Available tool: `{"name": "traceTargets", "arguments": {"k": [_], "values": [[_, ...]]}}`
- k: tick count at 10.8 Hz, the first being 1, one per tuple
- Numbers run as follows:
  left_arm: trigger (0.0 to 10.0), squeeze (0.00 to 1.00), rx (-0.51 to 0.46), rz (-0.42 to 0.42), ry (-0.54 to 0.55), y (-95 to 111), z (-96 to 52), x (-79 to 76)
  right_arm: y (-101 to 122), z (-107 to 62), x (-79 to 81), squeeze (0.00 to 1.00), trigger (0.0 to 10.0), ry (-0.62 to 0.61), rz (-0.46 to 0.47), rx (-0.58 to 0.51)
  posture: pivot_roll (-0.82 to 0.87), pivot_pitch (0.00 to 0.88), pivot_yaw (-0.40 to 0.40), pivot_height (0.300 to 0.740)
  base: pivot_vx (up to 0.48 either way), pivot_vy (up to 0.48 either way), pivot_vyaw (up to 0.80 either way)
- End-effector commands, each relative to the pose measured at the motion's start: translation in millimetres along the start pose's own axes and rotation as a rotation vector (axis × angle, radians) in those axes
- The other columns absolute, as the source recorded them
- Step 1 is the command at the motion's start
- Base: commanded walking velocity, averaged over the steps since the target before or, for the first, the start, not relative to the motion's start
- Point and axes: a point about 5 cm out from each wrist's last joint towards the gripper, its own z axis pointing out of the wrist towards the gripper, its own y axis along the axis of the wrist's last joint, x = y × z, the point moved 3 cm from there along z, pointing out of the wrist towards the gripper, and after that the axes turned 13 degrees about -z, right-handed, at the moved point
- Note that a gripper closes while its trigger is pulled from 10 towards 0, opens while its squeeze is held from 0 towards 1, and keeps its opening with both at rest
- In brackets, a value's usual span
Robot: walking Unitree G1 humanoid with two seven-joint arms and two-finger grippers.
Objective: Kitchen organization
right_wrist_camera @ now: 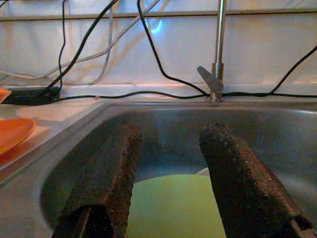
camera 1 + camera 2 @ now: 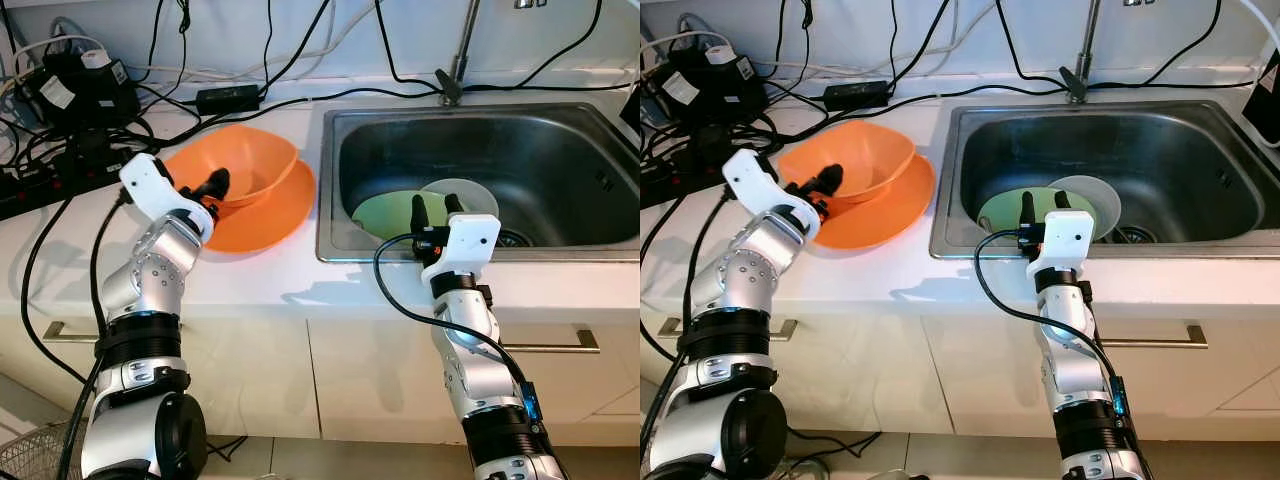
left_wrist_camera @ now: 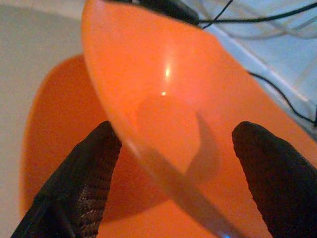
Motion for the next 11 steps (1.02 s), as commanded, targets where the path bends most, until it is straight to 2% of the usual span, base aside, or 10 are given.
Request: {"name": "traceTargets", "arguments": {"k": [1, 4, 5, 6, 11], "values": [[10.0, 0.00, 0.040, -0.014, 0.040, -8.1, 1.4, 3.2, -13.7, -6.0, 2.3, 0.00, 10.0, 0.009, -0.008, 0.064, 0.00, 0.000, 0.126, 0.740, 0.000, 0.000, 0.00], [10.0, 0.00, 0.108, -0.029, 0.086, -27.2, 0.5, 11.3, -13.0, -6.1, 0.3, 0.00, 10.0, 0.009, -0.013, 0.063, 0.01, 0.000, 0.119, 0.740, 0.000, 0.000, 0.00], [3.0, 0.00, 0.110, -0.033, 0.083, -28.6, 0.9, 9.3, -12.3, -4.7, 0.4, 0.00, 10.0, 0.013, -0.013, 0.062, 0.00, 0.000, 0.116, 0.740, 0.000, 0.000, 0.00], [0.0, 0.00, 0.106, -0.036, 0.081, -29.4, 0.7, 8.2, -10.9, -3.7, 0.1, 0.00, 10.0, 0.019, -0.016, 0.057, 0.00, 0.000, 0.109, 0.740, 0.000, 0.000, 0.00], [0.0, 0.00, 0.075, -0.030, 0.082, -23.0, -1.0, 11.1, -10.5, -1.7, 1.9, 0.00, 10.0, 0.023, -0.012, 0.060, 0.01, 0.000, 0.108, 0.740, 0.000, 0.000, 0.00]]}}
